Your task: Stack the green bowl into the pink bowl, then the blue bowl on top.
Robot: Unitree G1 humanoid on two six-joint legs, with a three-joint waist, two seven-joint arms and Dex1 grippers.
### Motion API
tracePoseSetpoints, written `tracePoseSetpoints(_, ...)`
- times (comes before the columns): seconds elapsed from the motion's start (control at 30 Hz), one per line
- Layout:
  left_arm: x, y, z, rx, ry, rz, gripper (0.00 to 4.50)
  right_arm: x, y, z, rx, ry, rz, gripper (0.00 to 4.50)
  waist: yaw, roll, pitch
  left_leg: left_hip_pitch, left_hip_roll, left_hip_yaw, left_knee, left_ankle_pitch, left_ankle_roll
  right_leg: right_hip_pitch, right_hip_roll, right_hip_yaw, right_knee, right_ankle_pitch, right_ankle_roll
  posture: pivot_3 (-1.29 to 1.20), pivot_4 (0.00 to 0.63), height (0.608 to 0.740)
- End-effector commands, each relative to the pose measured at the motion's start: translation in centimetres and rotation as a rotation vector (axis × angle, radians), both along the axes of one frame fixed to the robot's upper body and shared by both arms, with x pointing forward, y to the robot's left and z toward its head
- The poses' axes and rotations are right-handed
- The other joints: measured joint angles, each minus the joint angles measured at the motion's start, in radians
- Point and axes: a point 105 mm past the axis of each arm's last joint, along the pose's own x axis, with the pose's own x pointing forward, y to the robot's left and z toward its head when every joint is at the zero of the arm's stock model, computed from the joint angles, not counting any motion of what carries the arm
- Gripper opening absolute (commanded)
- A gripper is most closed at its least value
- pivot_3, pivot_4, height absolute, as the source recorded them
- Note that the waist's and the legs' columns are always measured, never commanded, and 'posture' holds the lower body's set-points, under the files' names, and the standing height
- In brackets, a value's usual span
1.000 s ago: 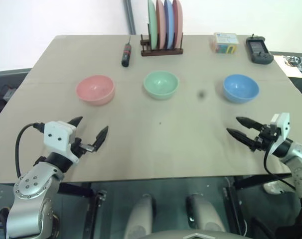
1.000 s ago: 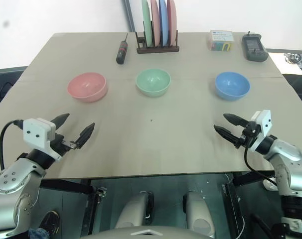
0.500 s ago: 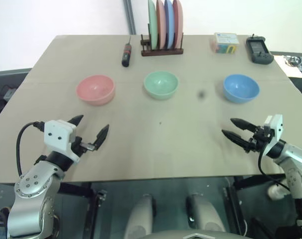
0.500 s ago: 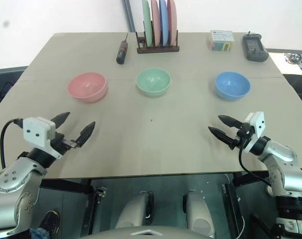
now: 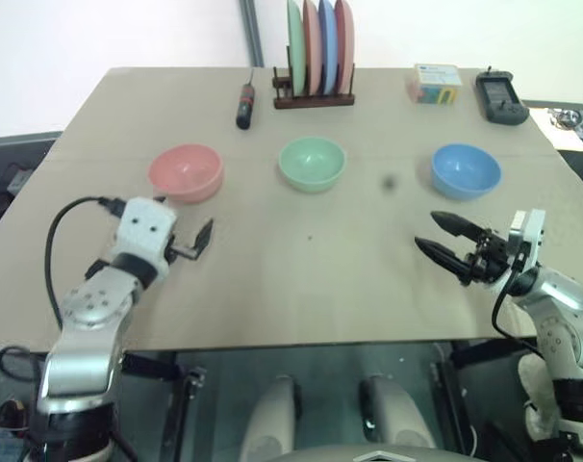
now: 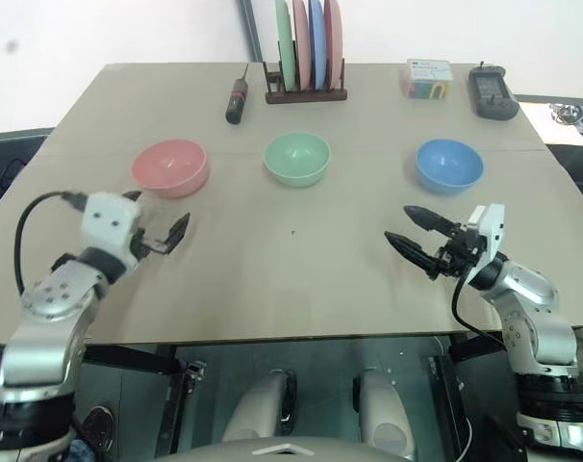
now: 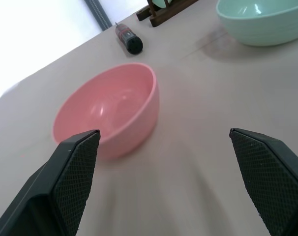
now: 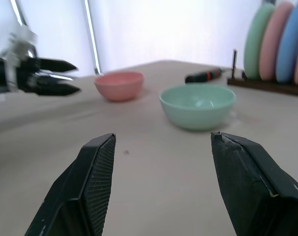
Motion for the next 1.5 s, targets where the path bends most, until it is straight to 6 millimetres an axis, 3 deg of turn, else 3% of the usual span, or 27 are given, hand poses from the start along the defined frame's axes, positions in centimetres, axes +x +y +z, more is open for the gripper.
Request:
tracePoseSetpoints(0.03,1.7,-0.1,1.4,0.070,-0.042,0.005,4.50,-0.4,1.1,2.0,0.022,-0.072,0.030,3.23,0.000,0.000,0.000,0.000,0.000,0.000,0.000,0.000,0.000,0.000,0.000,0.000,0.000,0.001,-0.002,0.00,0.150,0.740)
tracePoseSetpoints(0.23,4.0,-0.5,1.0,0.141,-0.016,-0.049,4.50,-0.7,1.7,2.9,0.031,-0.099,0.032,3.23,-0.001,0.000,0.000,0.000,0.000,0.000,0.000,0.000,0.000,0.000,0.000,-0.001,0.000,0.001,-0.002,0.00,0.150,0.740)
tracePoseSetpoints(0.7,9.0,1.1,-1.4,0.181,0.171,-0.021,4.50,-0.6,1.1,2.9,0.014,-0.122,-0.029,3.23,0.002,0.000,0.000,-0.001,0.000,-0.001,0.000,0.000,0.000,0.000,0.000,-0.002,0.000,0.001,-0.002,0.00,0.150,0.740)
tracePoseSetpoints(0.73,9.3,1.2,-1.5,0.188,0.185,-0.017,4.10,-0.6,1.0,2.9,0.014,-0.124,-0.035,3.32,0.001,0.000,0.000,-0.001,0.000,-0.001,0.000,0.000,0.000,0.000,0.000,-0.002,0.000,0.001,-0.002,0.00,0.150,0.740)
tracePoseSetpoints(0.8,9.7,1.1,-1.5,0.196,0.202,-0.031,3.78,-0.6,0.9,2.9,0.013,-0.125,-0.042,3.32,0.001,0.000,0.000,-0.001,0.000,-0.001,0.000,0.000,0.000,0.000,0.000,-0.002,0.000,0.001,-0.002,0.00,0.150,0.740)
tracePoseSetpoints(0.9,10.0,0.7,-1.4,0.206,0.205,-0.058,2.49,-0.6,0.8,2.8,0.009,-0.125,-0.045,3.32,0.001,0.000,0.000,-0.001,-0.001,-0.001,0.000,0.000,0.000,0.000,0.000,-0.002,0.001,0.001,-0.002,0.00,0.150,0.740)
tracePoseSetpoints(0.93,10.0,0.6,-1.5,0.212,0.208,-0.066,2.31,-0.6,0.8,2.8,0.008,-0.125,-0.046,3.32,0.001,0.000,0.000,-0.001,-0.001,-0.001,0.000,0.000,0.000,0.000,0.000,-0.002,0.001,0.001,-0.002,0.00,0.150,0.740)
tracePoseSetpoints(1.1,9.8,0.3,-1.7,0.236,0.223,-0.091,0.10,-0.6,0.8,2.8,0.004,-0.125,-0.051,3.32,0.001,0.000,0.000,-0.001,0.000,-0.001,0.000,0.000,0.000,0.000,0.000,-0.002,0.001,0.001,-0.002,0.00,0.150,0.740)
tracePoseSetpoints(1.27,8.6,-1.9,-1.6,0.277,0.235,-0.206,0.10,-0.6,0.9,2.7,-0.001,-0.123,-0.051,3.32,0.001,0.000,0.000,-0.001,0.000,-0.001,0.000,0.000,0.000,0.000,0.000,-0.002,0.001,0.001,-0.002,0.00,0.150,0.740)
tracePoseSetpoints(1.5,2.3,-9.6,-2.1,0.371,0.338,-0.661,0.10,-0.3,1.1,2.7,-0.009,-0.121,-0.045,3.32,0.003,0.000,0.000,-0.001,0.000,-0.001,0.000,0.000,0.000,0.000,-0.001,-0.001,0.001,0.001,-0.002,0.00,0.150,0.740)
